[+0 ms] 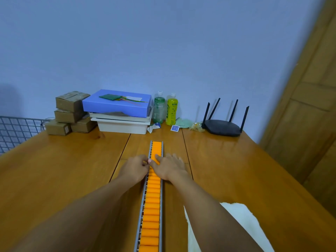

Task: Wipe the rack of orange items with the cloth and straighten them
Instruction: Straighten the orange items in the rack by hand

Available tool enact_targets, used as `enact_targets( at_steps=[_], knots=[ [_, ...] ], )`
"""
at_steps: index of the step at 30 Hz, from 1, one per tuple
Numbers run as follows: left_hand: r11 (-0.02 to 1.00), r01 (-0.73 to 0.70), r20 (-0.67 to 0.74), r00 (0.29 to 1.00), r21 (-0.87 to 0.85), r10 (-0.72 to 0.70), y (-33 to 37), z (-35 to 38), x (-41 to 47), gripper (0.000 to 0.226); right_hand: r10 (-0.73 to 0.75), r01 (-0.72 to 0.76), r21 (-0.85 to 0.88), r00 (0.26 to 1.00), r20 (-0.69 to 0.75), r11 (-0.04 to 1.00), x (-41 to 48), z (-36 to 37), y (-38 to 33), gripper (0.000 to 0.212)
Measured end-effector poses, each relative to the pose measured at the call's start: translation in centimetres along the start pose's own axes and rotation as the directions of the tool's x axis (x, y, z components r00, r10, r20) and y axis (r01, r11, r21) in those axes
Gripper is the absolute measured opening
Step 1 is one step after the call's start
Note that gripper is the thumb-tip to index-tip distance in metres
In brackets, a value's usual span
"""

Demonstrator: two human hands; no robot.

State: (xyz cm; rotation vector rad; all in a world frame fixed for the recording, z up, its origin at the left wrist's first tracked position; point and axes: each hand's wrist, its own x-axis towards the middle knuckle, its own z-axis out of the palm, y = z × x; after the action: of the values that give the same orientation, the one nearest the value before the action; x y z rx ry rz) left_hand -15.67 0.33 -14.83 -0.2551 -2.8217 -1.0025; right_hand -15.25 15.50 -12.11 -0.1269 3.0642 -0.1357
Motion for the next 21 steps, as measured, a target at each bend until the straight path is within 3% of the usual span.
enact_targets(
  at_steps=[21],
  knots=[
    [0.999,0.020,0.018,1.000,0.050,-0.021,0.5,-1.0,-7.0,0.021,-0.022,0.020,-0.081,1.000,-0.019,0.996,-7.3,0.4,-1.0,0.072]
  ],
)
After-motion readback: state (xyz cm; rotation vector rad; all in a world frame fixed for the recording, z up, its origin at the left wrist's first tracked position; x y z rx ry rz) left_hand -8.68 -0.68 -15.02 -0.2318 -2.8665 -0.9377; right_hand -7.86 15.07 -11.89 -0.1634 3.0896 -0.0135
